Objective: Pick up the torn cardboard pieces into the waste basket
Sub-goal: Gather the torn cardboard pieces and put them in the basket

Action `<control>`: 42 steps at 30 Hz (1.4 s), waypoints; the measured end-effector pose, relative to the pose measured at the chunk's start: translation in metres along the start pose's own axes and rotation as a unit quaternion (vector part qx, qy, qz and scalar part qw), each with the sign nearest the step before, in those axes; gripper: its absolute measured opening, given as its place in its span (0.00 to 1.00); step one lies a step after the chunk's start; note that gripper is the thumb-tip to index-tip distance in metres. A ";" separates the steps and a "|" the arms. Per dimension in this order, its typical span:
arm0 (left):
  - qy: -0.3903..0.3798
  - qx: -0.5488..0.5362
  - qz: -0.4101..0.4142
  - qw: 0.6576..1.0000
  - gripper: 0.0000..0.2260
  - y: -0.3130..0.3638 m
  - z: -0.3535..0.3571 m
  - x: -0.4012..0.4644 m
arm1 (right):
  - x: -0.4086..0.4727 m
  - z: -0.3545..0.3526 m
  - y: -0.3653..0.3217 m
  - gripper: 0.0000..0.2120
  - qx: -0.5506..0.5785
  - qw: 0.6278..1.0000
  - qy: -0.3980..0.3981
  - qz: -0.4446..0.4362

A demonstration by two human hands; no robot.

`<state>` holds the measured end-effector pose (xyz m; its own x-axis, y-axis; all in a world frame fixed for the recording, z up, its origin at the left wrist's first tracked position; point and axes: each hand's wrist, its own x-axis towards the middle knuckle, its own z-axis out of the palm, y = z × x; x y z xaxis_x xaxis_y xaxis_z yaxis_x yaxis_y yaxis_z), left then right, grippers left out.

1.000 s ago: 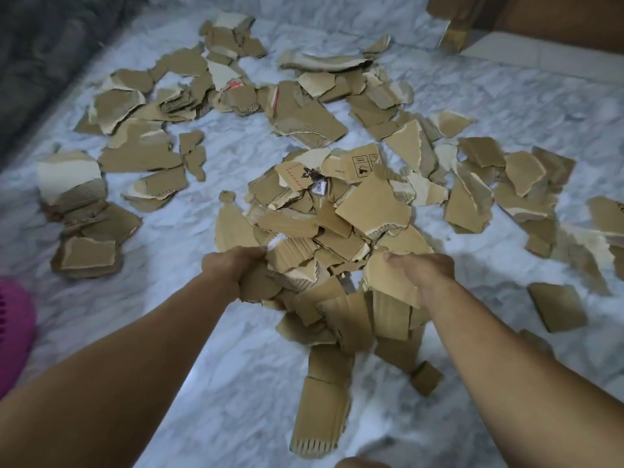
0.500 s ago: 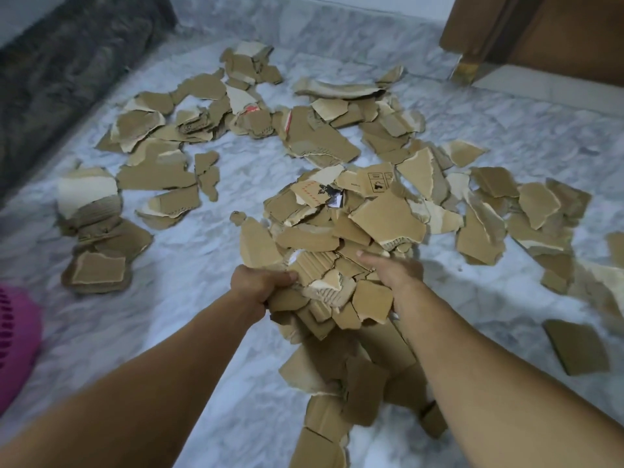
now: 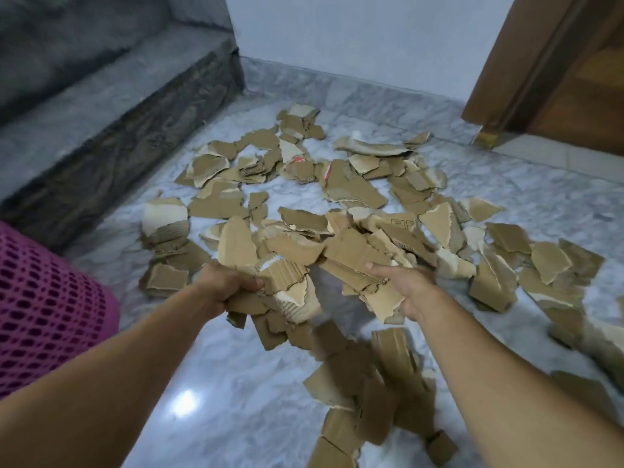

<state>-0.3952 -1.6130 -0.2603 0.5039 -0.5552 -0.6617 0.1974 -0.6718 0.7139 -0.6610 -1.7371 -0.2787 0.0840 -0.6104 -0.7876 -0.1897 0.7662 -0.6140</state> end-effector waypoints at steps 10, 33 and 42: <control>0.091 -0.020 0.059 0.994 0.28 0.024 -0.097 -0.083 | 0.014 0.069 -0.008 0.56 0.027 0.992 -0.042 -0.116; 0.203 -0.057 0.144 0.967 0.28 0.070 -0.357 -0.206 | -0.281 0.323 -0.075 0.29 -0.092 0.946 -0.091 -0.296; 0.246 -0.083 0.079 0.962 0.23 0.016 -0.458 -0.204 | -0.301 0.455 -0.035 0.34 -0.161 0.920 -0.182 -0.306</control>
<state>-0.1093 -1.2861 -0.0088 0.8682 -0.3160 -0.3826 0.1974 -0.4876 0.8505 -0.2348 -1.4886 -0.0435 0.5832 -0.7547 -0.3006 -0.2730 0.1664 -0.9475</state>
